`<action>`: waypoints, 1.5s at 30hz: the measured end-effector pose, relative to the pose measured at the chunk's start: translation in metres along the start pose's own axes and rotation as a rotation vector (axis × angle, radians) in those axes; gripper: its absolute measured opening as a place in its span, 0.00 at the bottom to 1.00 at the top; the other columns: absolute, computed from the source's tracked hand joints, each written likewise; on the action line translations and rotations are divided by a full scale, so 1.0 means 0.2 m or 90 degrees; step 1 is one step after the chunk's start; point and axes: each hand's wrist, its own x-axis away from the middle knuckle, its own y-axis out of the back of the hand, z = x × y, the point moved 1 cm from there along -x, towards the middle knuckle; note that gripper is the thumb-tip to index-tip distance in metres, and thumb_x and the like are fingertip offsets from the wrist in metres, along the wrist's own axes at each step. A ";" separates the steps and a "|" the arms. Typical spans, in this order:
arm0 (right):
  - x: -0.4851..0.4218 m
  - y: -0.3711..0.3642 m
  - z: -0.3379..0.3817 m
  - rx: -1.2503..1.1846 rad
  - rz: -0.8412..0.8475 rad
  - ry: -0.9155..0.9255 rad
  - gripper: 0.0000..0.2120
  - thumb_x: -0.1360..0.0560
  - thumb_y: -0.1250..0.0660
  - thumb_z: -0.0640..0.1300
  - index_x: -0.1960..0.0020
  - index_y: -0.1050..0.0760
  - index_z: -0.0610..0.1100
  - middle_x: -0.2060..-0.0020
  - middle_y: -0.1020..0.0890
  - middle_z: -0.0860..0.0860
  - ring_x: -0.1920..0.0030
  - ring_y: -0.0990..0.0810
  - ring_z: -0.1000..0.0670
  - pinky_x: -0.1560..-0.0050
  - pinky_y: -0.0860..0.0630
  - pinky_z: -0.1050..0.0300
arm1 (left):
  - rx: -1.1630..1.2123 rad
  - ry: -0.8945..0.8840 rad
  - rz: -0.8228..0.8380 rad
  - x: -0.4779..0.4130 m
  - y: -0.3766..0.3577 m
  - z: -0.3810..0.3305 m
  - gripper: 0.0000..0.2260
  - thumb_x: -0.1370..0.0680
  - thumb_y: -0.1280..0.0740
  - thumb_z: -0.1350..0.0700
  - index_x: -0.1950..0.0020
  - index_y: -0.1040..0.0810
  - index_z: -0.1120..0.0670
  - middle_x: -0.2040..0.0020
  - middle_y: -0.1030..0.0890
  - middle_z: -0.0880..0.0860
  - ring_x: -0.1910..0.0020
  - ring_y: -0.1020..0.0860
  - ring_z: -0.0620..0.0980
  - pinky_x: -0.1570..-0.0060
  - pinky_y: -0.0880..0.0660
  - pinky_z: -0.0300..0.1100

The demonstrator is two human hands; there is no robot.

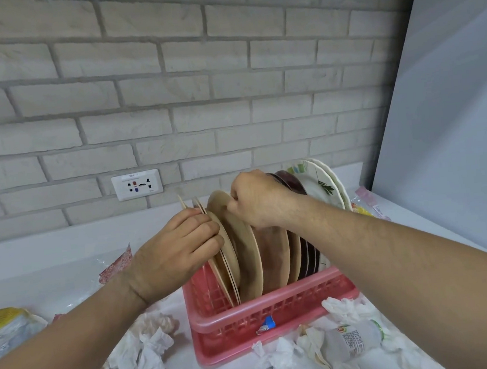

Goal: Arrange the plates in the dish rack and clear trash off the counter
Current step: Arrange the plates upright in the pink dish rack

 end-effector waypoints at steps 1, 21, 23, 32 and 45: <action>0.01 0.00 0.01 0.050 0.008 0.004 0.14 0.22 0.37 0.44 0.67 0.30 0.45 0.69 0.25 0.49 0.70 0.25 0.50 0.70 0.27 0.57 | -0.001 -0.001 -0.001 0.00 0.00 0.00 0.07 0.23 0.37 0.68 0.52 0.20 0.61 0.52 0.20 0.58 0.52 0.21 0.58 0.41 0.27 0.54; 0.02 0.12 0.00 0.155 -0.039 -0.053 0.04 0.25 0.34 0.33 0.52 0.24 0.40 0.64 0.24 0.47 0.68 0.25 0.50 0.70 0.26 0.58 | -0.025 -0.008 0.020 0.01 0.01 0.03 0.08 0.22 0.38 0.69 0.52 0.21 0.59 0.52 0.20 0.57 0.51 0.22 0.57 0.41 0.28 0.54; 0.02 0.06 0.00 0.165 -0.030 -0.043 0.04 0.26 0.34 0.33 0.54 0.24 0.40 0.66 0.24 0.48 0.68 0.25 0.50 0.69 0.26 0.58 | -0.024 -0.008 0.021 0.01 0.01 0.03 0.08 0.22 0.38 0.69 0.51 0.22 0.59 0.52 0.21 0.57 0.51 0.22 0.57 0.40 0.28 0.54; -0.01 -0.04 -0.08 0.197 0.026 -0.011 0.06 0.28 0.32 0.34 0.53 0.25 0.41 0.66 0.25 0.47 0.65 0.22 0.46 0.69 0.29 0.56 | -0.023 -0.005 0.022 0.01 0.01 0.03 0.08 0.23 0.37 0.70 0.51 0.22 0.60 0.52 0.21 0.57 0.52 0.22 0.57 0.42 0.27 0.55; 0.02 0.03 -0.06 0.114 -0.088 0.103 0.16 0.20 0.41 0.57 0.50 0.23 0.45 0.59 0.20 0.51 0.58 0.21 0.49 0.60 0.25 0.54 | -0.034 -0.007 0.027 0.00 0.01 0.02 0.09 0.21 0.40 0.68 0.51 0.21 0.59 0.51 0.20 0.56 0.49 0.21 0.55 0.40 0.28 0.53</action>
